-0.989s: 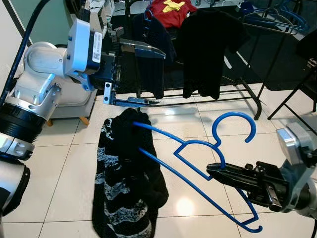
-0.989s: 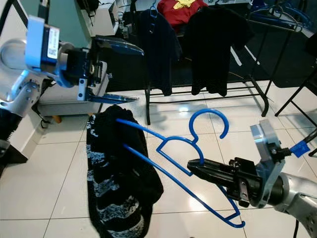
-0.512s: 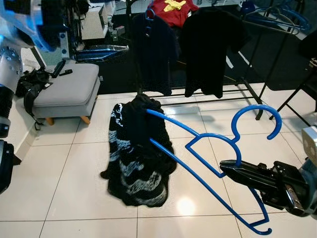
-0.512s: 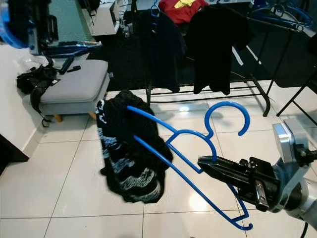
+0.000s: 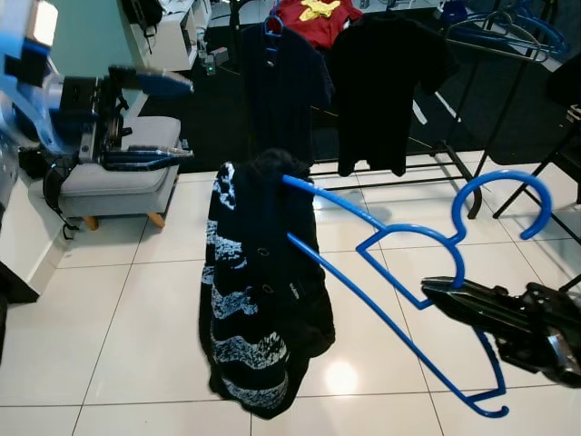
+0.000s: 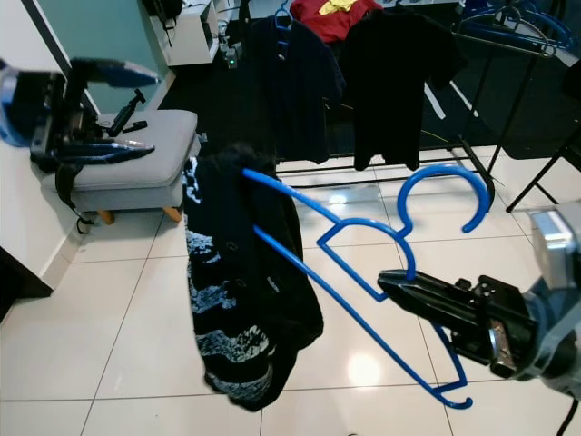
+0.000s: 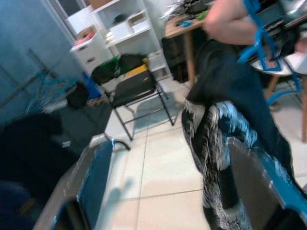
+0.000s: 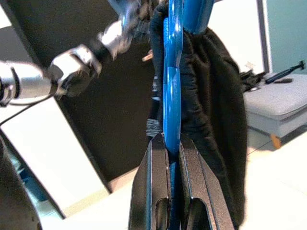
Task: Hang hanger
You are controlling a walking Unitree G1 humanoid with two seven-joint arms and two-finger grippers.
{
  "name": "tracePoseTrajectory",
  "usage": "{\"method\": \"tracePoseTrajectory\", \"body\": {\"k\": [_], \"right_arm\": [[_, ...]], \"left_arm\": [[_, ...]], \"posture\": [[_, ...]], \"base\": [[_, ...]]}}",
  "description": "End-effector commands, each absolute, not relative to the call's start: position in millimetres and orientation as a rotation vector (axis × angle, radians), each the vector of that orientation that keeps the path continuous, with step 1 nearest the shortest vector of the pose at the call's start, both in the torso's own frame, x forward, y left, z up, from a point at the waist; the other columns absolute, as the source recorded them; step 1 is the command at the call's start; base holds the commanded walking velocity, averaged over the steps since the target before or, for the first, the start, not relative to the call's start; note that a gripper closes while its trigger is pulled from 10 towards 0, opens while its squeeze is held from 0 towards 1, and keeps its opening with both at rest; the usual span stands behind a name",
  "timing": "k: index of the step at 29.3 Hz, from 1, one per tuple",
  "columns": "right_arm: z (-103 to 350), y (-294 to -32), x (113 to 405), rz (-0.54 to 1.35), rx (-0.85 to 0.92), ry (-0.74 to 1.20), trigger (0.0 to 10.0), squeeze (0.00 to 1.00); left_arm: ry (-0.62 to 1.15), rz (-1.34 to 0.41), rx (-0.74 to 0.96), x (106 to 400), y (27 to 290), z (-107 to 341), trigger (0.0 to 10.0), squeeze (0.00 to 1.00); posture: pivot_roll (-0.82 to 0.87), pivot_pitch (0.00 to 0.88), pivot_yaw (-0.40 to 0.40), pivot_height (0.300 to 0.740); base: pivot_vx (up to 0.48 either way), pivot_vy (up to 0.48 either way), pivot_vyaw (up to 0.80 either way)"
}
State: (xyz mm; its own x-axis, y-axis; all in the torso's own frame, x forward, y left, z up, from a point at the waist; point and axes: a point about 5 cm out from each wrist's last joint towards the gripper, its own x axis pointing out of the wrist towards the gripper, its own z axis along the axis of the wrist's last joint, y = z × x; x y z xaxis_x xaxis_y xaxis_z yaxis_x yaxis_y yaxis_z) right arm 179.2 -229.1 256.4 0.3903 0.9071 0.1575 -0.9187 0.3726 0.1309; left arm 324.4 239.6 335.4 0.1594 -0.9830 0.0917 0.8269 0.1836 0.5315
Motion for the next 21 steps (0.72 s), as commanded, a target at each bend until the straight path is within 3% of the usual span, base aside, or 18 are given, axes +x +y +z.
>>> {"method": "tracePoseTrajectory", "body": {"k": [1, 9, 17, 21], "right_arm": [[264, -226, 175, 1.201, 0.200, -0.111, 10.0, 0.00], [265, -227, 176, 1.187, 0.210, -0.130, 10.0, 0.00], [264, -227, 178, 1.182, 0.215, -0.125, 10.0, 0.00], [264, -227, 179, 1.181, 0.215, -0.115, 10.0, 0.00]], "left_arm": [[-0.487, -1.350, 0.387, 323, 238, 338, 10.0, 0.00], [-0.449, -1.333, 0.198, 299, 234, 295, 10.0, 0.00], [-0.479, -1.277, 0.162, 283, 233, 297, 10.0, 0.00], [-0.518, -1.230, 0.149, 278, 220, 301, 10.0, 0.00]], "posture": [[-0.06, 0.142, 0.100, 0.740], [-0.05, 0.152, 0.093, 0.740], [-0.04, 0.155, 0.086, 0.740], [-0.03, 0.154, 0.080, 0.740]], "base": [[0.000, 0.000, 0.00], [0.000, 0.000, 0.00], [0.000, 0.000, 0.00], [0.000, 0.000, 0.00]]}}
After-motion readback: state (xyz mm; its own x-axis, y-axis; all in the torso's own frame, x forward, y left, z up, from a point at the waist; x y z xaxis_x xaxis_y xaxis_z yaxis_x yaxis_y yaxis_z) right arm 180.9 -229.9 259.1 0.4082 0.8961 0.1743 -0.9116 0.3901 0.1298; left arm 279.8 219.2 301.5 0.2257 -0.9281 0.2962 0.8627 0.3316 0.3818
